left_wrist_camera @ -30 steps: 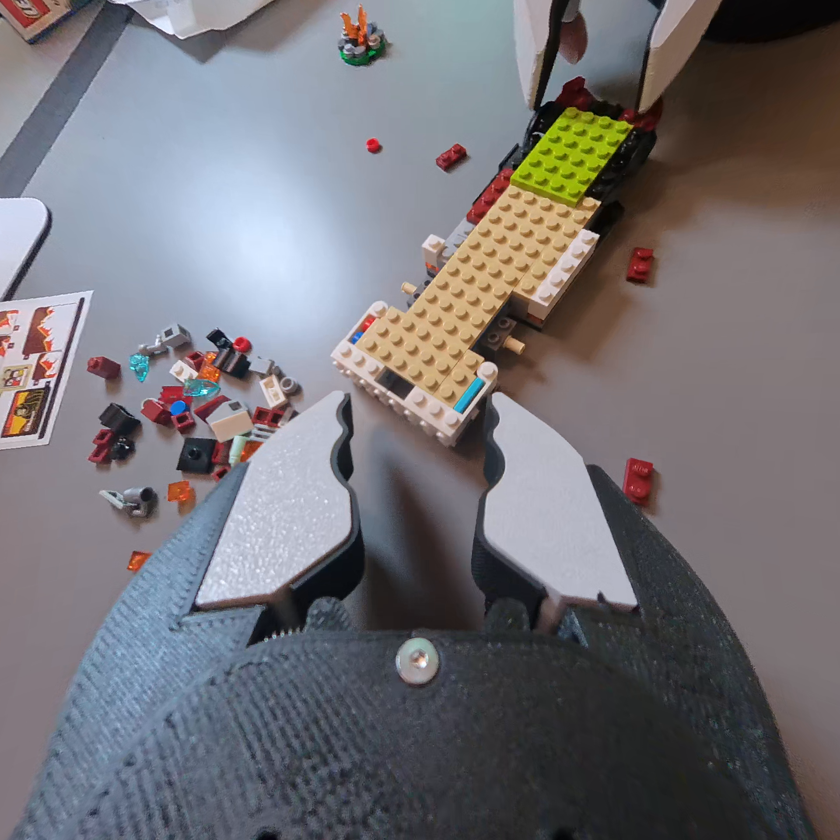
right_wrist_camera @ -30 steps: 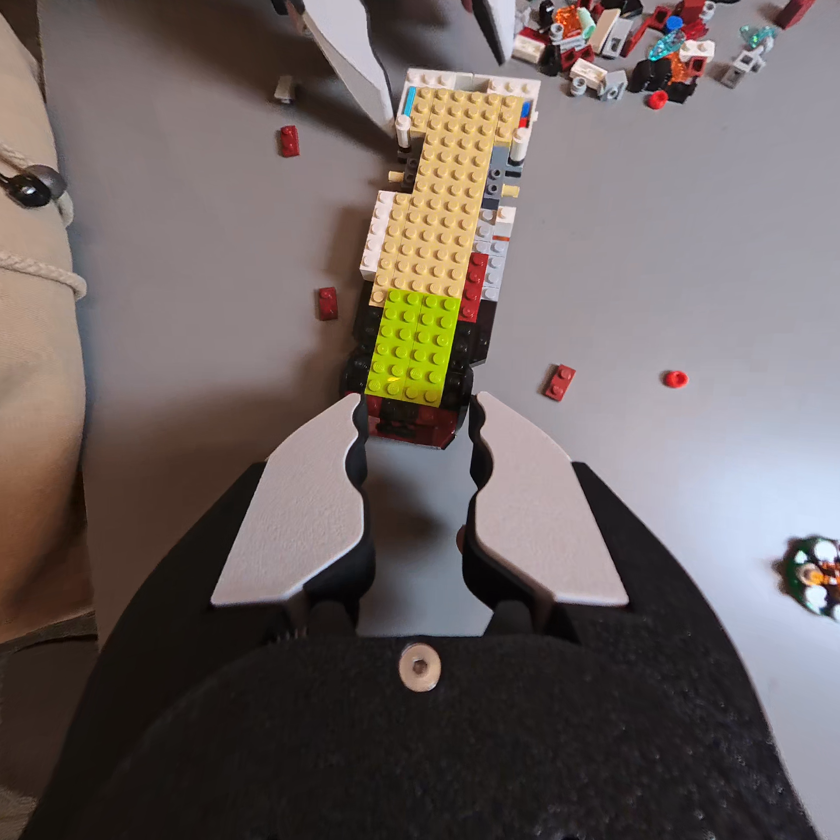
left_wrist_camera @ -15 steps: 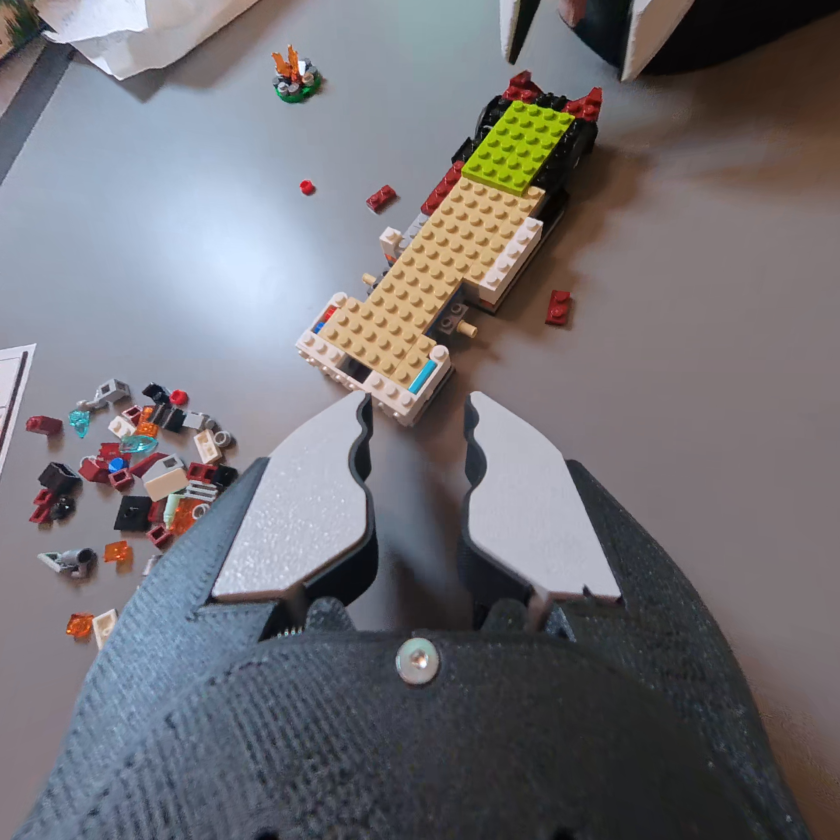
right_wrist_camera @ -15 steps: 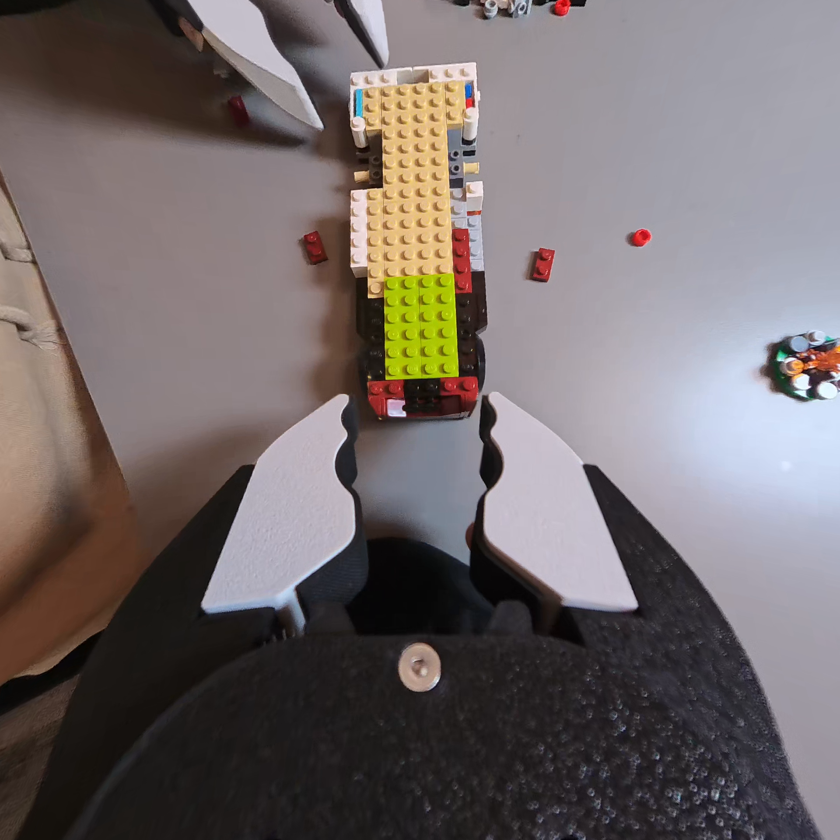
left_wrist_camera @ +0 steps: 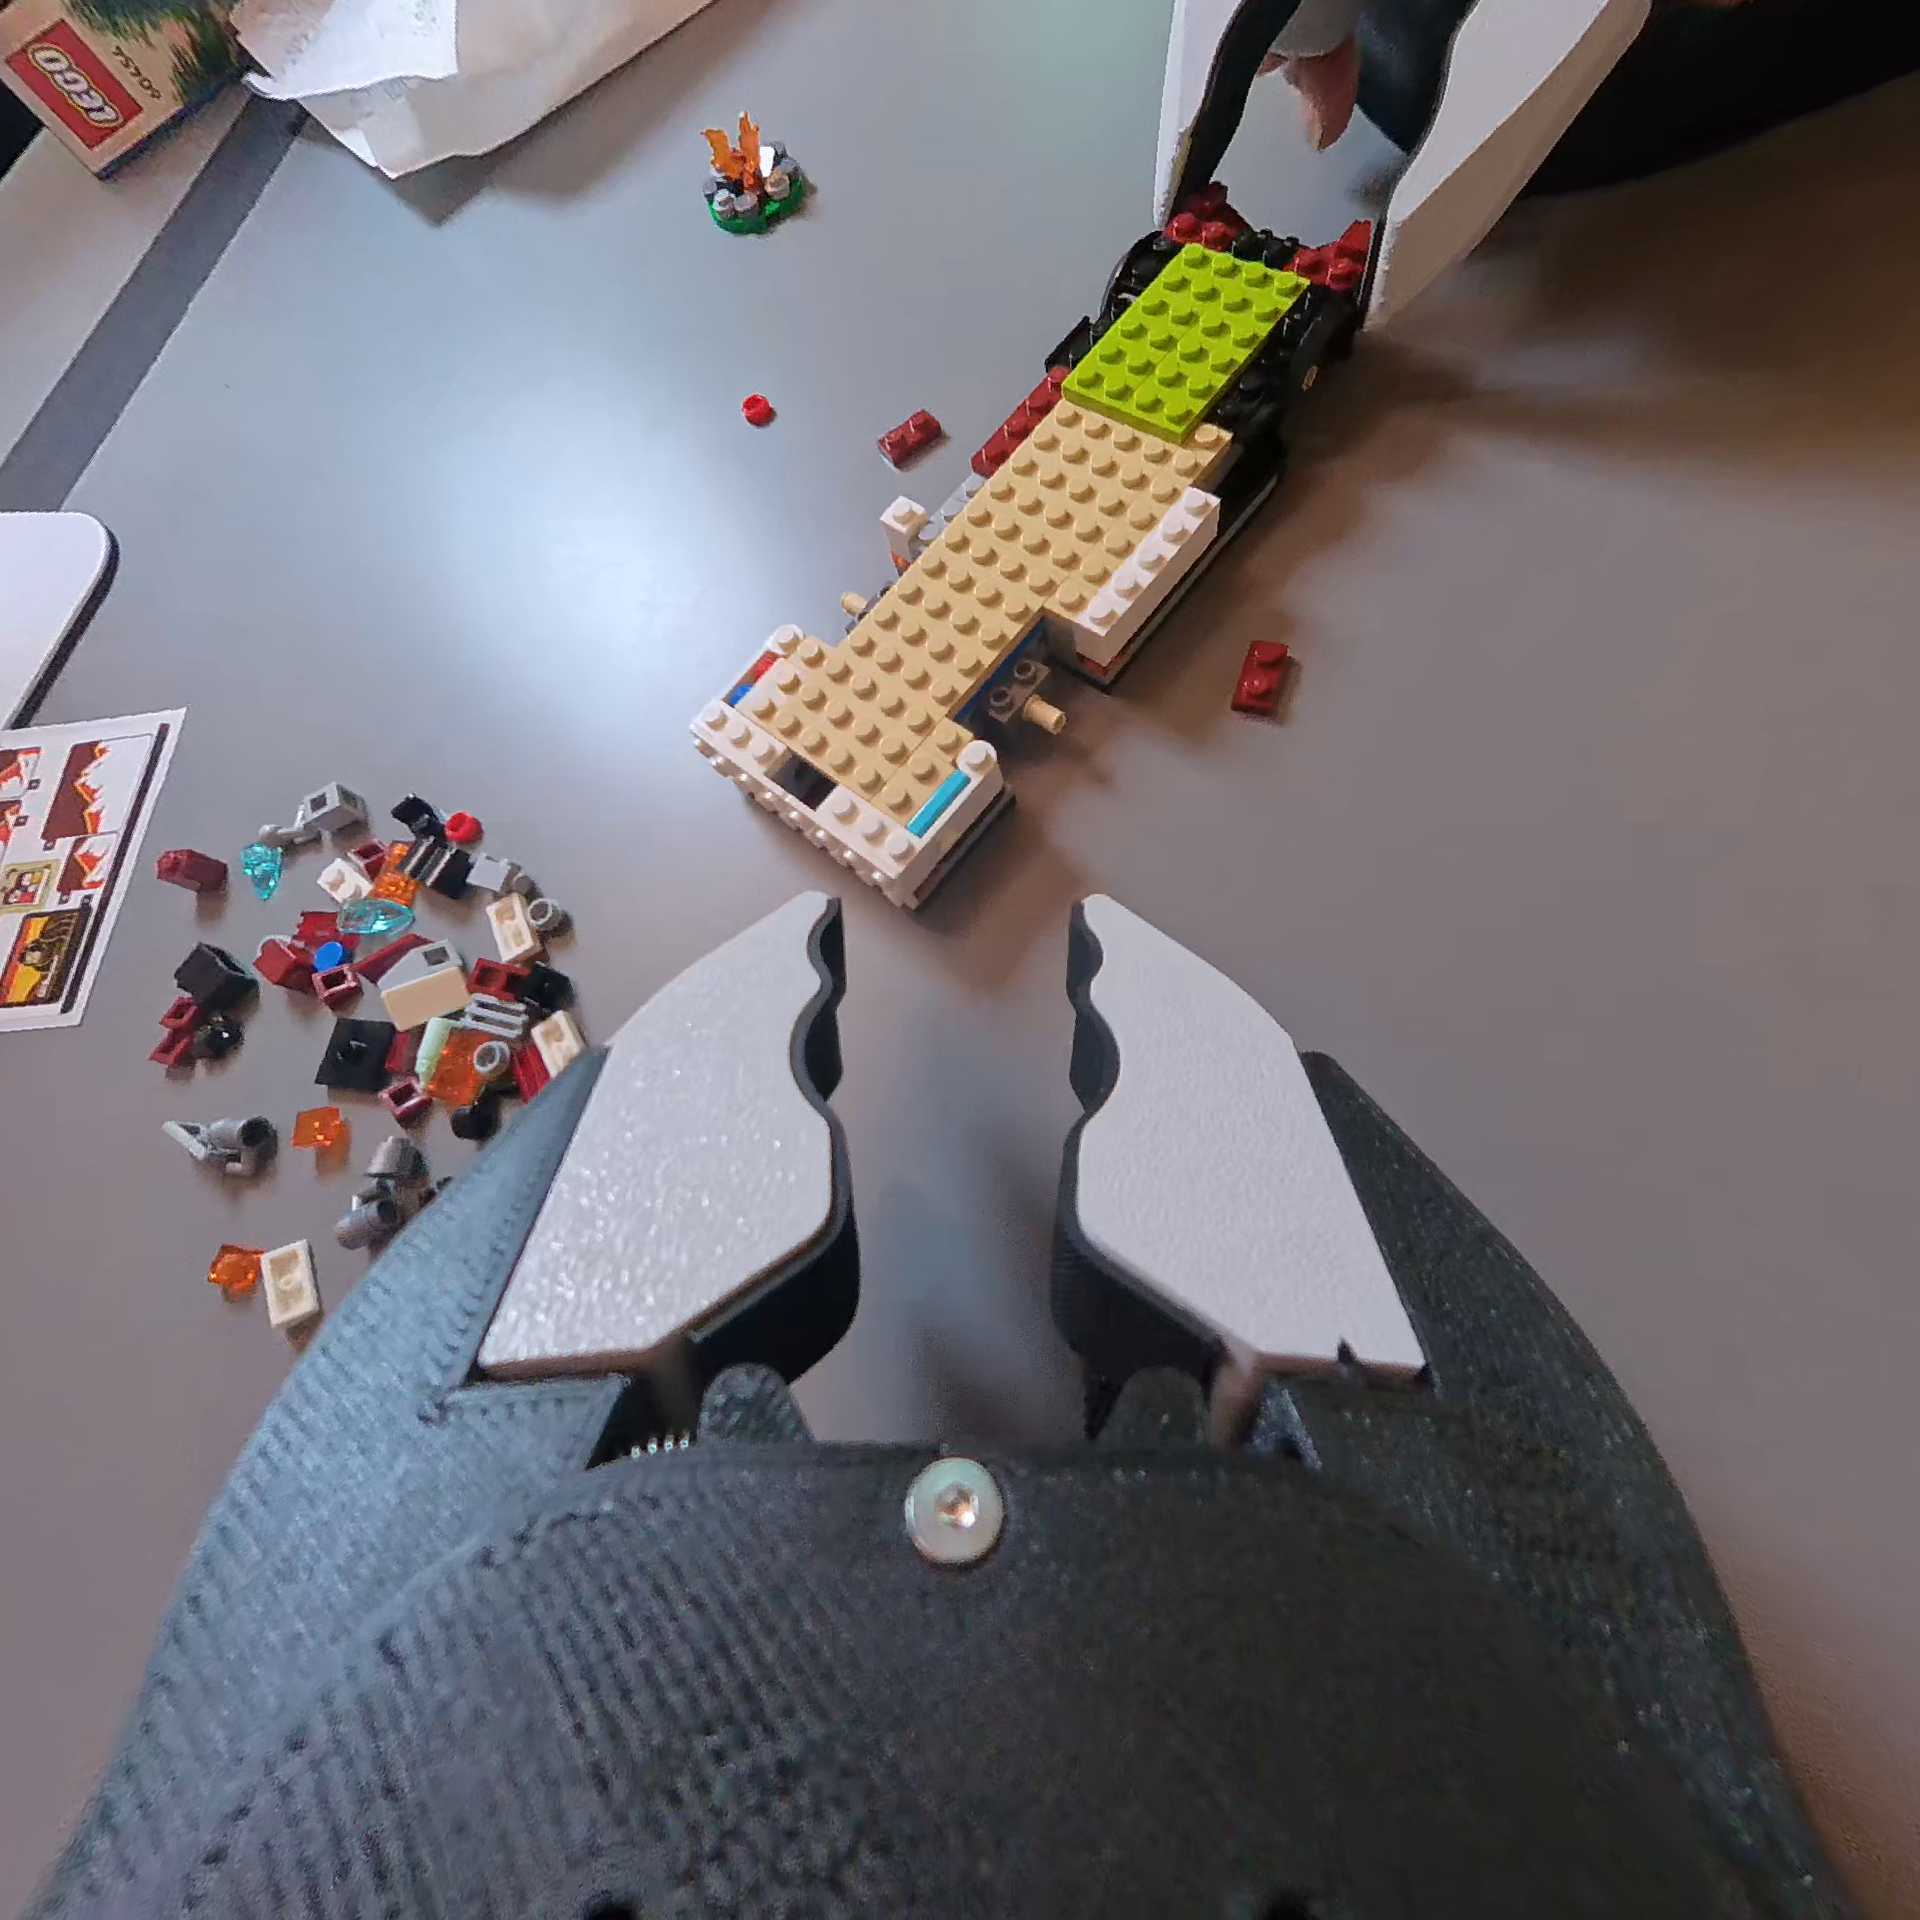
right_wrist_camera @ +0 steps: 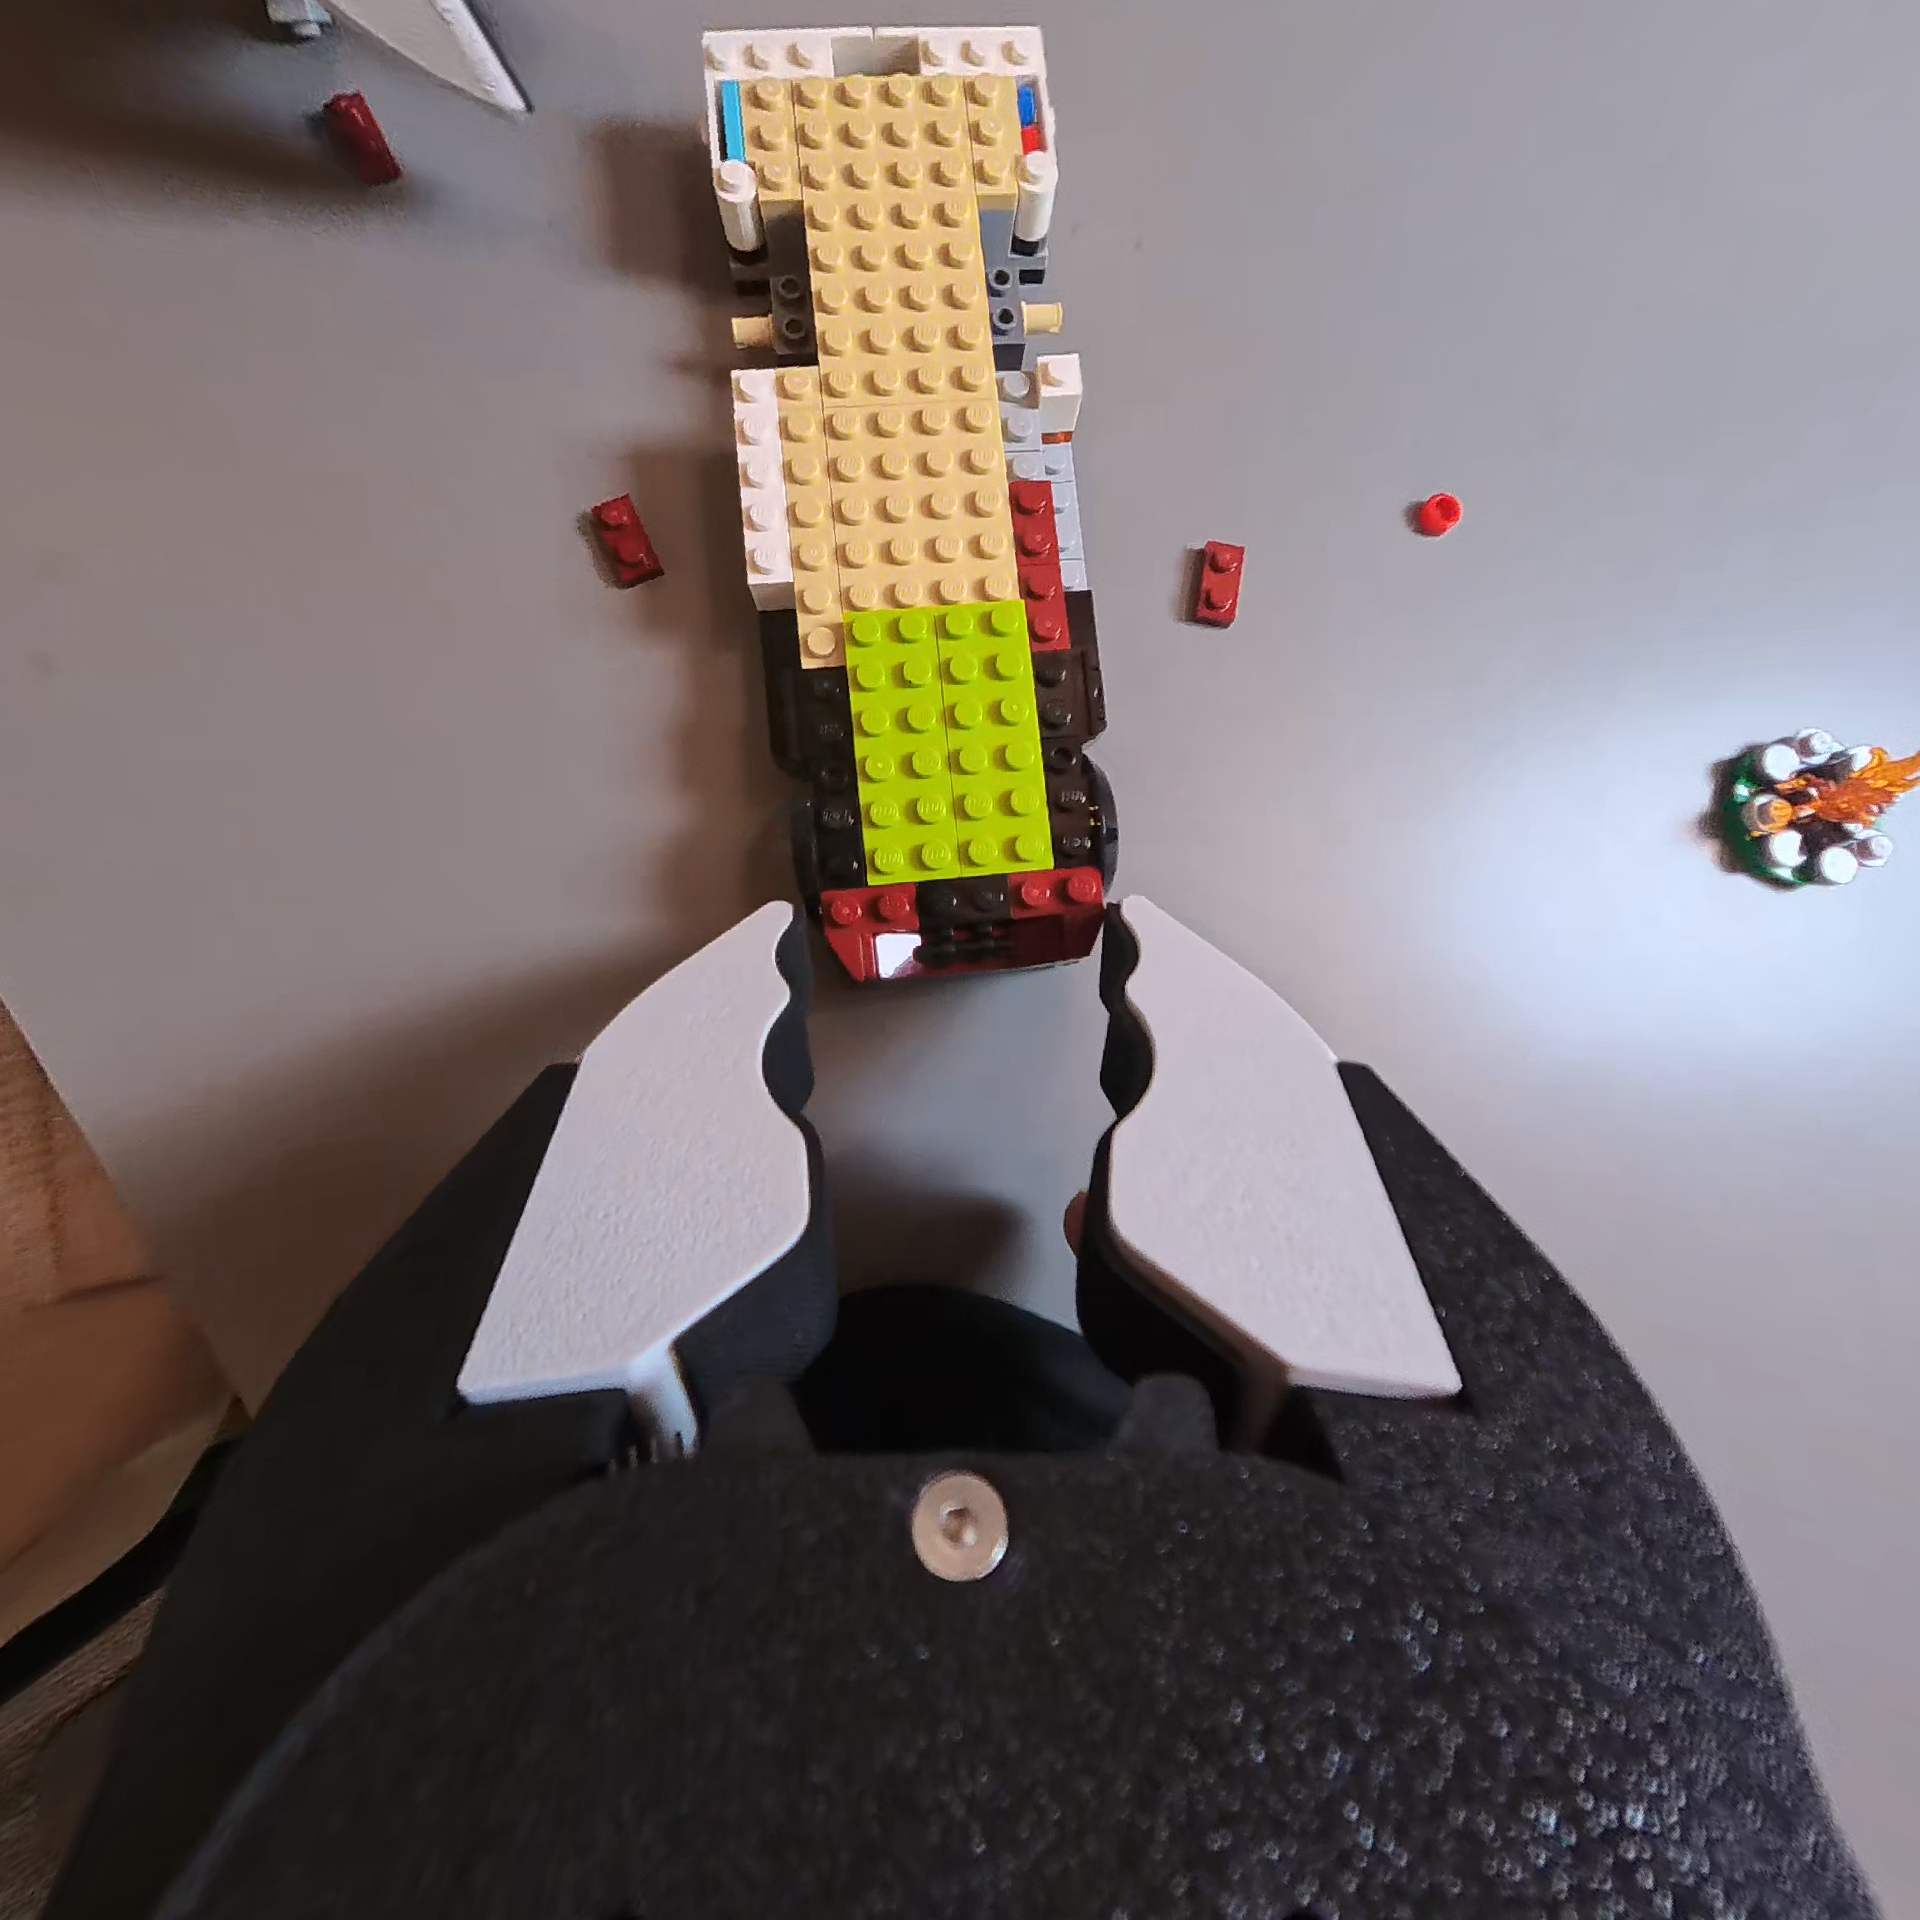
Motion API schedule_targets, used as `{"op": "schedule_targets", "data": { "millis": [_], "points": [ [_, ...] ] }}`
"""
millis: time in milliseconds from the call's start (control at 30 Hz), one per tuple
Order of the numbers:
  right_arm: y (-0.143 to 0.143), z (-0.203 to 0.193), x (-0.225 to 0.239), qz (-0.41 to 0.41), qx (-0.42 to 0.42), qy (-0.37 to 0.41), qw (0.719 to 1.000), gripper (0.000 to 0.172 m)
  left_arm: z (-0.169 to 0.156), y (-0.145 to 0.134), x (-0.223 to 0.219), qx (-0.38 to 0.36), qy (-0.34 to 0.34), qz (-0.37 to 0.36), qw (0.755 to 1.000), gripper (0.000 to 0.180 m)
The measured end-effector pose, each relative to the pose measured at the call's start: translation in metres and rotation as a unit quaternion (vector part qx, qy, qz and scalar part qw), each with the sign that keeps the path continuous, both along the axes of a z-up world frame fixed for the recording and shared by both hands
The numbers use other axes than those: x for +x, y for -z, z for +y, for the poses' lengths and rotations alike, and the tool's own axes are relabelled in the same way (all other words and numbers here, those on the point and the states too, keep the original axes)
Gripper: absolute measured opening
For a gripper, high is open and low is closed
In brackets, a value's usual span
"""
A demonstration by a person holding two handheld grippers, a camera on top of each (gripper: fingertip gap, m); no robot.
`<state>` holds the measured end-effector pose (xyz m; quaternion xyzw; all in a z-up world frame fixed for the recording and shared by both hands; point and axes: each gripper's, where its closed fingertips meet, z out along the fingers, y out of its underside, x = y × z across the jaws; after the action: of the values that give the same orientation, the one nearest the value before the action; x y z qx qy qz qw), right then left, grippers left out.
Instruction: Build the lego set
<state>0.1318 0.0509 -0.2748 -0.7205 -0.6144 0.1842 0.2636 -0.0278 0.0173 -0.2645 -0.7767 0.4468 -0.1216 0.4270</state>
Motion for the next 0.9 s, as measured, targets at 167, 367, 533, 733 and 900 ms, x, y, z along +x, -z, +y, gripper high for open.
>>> {"op": "schedule_targets", "data": {
  "millis": [167, 367, 533, 733, 900],
  "points": [
    [0.000, 0.012, -0.003, 0.007, 0.003, 0.032, 0.999, 0.053, -0.004, 0.000, -0.003, 0.002, -0.001, 0.001, 1.000, 0.041],
    [0.000, 0.028, -0.005, 0.008, 0.005, 0.118, 0.993, 0.053, -0.006, -0.002, -0.005, 0.007, 0.002, 0.003, 1.000, 0.041],
    [-0.001, 0.005, -0.010, 0.006, -0.001, 0.112, 0.994, 0.054, -0.007, 0.001, -0.009, -0.002, 0.002, -0.002, 1.000, 0.041],
    [-0.002, -0.035, -0.026, 0.024, -0.028, 0.041, 0.998, 0.046, -0.009, 0.004, -0.006, -0.016, 0.008, -0.014, 1.000, 0.041],
    [0.000, -0.037, -0.045, 0.034, -0.019, 0.020, 0.999, 0.031, -0.010, 0.007, -0.004, -0.019, 0.012, -0.009, 1.000, 0.041]
  ]
}}
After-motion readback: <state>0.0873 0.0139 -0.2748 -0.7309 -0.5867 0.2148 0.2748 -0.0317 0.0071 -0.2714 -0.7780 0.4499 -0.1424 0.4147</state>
